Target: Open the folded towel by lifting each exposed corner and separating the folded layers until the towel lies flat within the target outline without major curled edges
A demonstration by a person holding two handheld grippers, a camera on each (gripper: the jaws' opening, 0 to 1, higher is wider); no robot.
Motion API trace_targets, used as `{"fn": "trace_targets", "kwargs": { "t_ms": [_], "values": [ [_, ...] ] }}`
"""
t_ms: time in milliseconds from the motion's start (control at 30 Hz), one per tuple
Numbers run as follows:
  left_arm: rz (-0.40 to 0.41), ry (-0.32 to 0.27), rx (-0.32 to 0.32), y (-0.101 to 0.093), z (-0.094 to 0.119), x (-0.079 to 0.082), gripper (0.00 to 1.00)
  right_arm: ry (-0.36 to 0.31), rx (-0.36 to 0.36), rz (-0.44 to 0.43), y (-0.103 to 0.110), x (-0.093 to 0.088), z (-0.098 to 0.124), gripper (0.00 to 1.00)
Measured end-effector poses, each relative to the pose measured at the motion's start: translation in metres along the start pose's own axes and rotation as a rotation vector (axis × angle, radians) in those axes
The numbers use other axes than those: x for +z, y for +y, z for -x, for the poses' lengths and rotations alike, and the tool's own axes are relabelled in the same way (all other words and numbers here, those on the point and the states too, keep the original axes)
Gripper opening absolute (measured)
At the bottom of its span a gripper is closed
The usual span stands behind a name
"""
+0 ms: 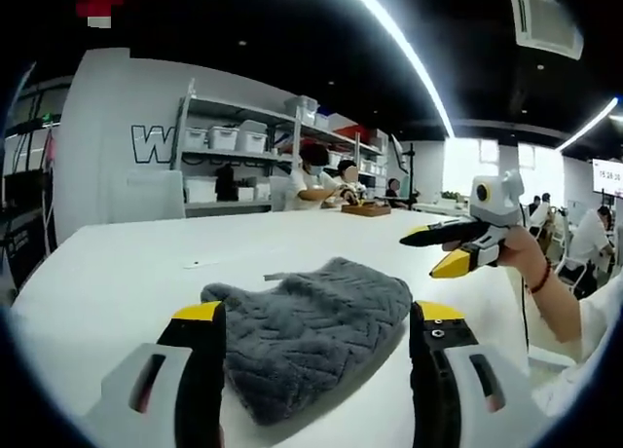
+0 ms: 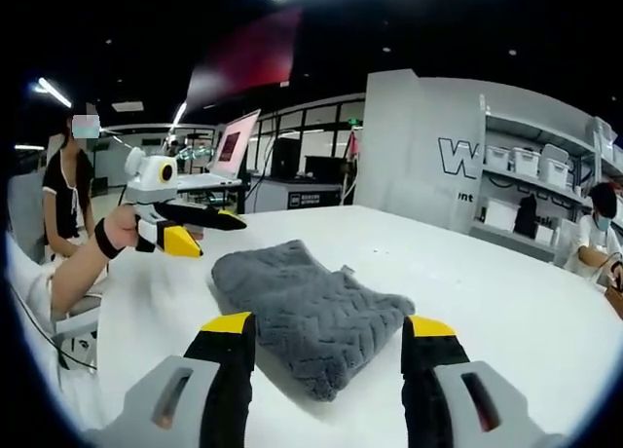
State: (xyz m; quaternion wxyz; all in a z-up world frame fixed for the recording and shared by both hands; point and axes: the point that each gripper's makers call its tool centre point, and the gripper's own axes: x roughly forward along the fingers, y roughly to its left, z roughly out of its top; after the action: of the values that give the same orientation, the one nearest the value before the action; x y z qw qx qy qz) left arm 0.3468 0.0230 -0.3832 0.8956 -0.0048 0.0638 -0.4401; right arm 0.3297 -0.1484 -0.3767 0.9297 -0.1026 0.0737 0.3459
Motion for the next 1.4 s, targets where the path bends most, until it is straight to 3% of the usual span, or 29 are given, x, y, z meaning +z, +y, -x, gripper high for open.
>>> {"fn": "trace_targets", "kwargs": {
  "t_ms": [300, 800, 1000, 1033, 1100, 1233, 1333, 1400],
  "values": [
    [0.008, 0.024, -0.014, -0.001, -0.008, 0.0, 0.75, 0.001, -0.006, -0.009, -0.004, -0.001, -0.002, 0.58],
    [0.06, -0.015, -0.048, 0.0, -0.014, 0.01, 0.75, 0.006, -0.008, -0.047, -0.012, -0.003, -0.01, 0.57],
    [0.077, -0.022, -0.027, 0.006, -0.016, 0.01, 0.75, 0.039, -0.028, -0.021, -0.016, -0.005, -0.016, 0.58],
    [0.07, -0.047, 0.002, 0.011, -0.017, 0.015, 0.75, 0.034, -0.02, -0.021, -0.015, -0.003, -0.017, 0.57],
    [0.082, -0.039, -0.023, 0.008, -0.019, 0.014, 0.75, 0.027, -0.018, -0.033, -0.016, -0.001, -0.019, 0.57],
    [0.086, -0.034, -0.011, 0.012, -0.022, 0.012, 0.75, 0.043, -0.033, -0.024, -0.023, -0.004, -0.022, 0.57],
    [0.032, -0.004, 0.062, 0.024, -0.025, 0.007, 0.75, 0.052, -0.042, -0.021, -0.027, -0.006, -0.023, 0.56],
    [0.014, -0.002, 0.061, 0.025, -0.028, 0.007, 0.74, 0.055, -0.036, -0.028, -0.027, -0.007, -0.024, 0.55]
  ]
}}
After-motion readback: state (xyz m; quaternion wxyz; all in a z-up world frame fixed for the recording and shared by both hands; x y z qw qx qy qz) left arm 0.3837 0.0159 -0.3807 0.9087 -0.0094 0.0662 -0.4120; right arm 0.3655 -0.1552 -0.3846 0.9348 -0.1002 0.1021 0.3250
